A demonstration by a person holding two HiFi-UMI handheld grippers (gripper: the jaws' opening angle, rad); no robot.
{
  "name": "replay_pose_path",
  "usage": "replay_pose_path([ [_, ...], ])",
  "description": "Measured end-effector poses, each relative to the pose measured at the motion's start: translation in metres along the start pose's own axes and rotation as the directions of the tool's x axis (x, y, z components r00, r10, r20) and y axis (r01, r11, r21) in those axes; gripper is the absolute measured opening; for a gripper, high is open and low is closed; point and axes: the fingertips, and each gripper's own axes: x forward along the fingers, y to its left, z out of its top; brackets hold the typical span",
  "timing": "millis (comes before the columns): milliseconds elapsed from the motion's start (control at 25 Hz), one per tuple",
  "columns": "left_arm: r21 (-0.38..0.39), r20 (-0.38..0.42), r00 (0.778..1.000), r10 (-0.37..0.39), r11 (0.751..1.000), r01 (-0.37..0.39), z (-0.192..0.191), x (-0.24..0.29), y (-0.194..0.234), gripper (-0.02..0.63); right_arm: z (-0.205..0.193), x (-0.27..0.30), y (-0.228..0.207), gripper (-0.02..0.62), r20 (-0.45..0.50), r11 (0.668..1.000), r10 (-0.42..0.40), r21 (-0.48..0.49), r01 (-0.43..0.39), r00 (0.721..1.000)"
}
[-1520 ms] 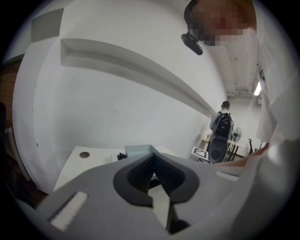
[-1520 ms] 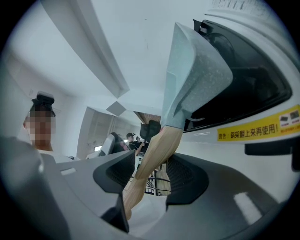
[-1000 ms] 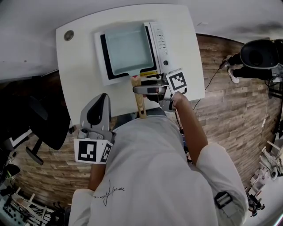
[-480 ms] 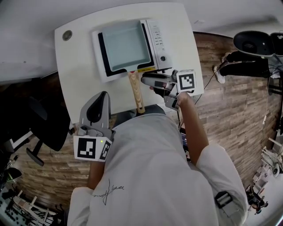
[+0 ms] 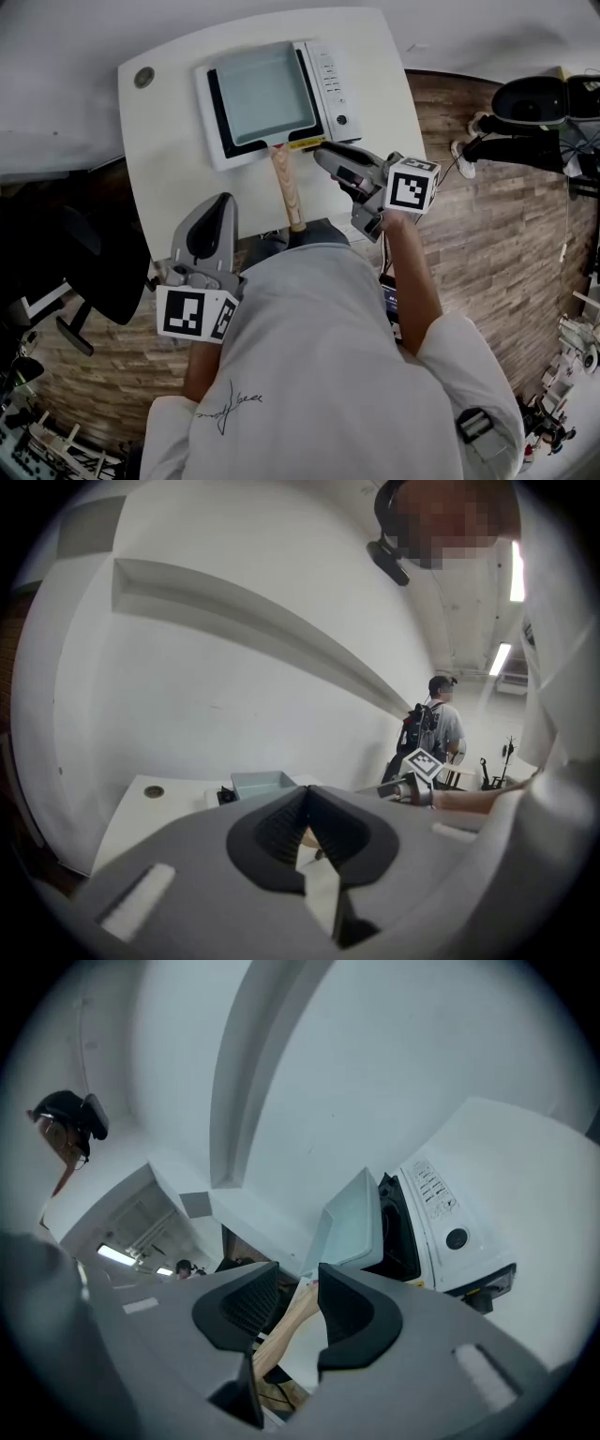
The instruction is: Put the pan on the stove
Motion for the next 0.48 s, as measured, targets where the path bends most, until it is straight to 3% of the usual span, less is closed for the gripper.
replay_pose_path([
  [120, 0.003, 0.005, 1.0, -0.005, 1.0, 0.005, -0.001, -0.005, -0.003, 0.055, 0.006, -0.005, 0.009, 0.119, 0.044, 0.997, -0.052, -0.052, 0.054, 0.998],
  [320, 0.008, 0.021, 1.0, -0.006, 1.0, 0.006, -0.002, -0.011, -0.005, 0.055, 0.008, -0.01, 0.027, 0.046, 0.123, 0.982, -0.113, -0.138, 0.13, 0.986],
  [480, 0.011, 0.034, 0.999, 0.014, 1.0, -0.015, -0.003, -0.018, 0.003, 0.055, 0.013, -0.02, 0.035, 0.031, 0.208, 0.954, -0.185, -0.198, 0.227, 0.96],
])
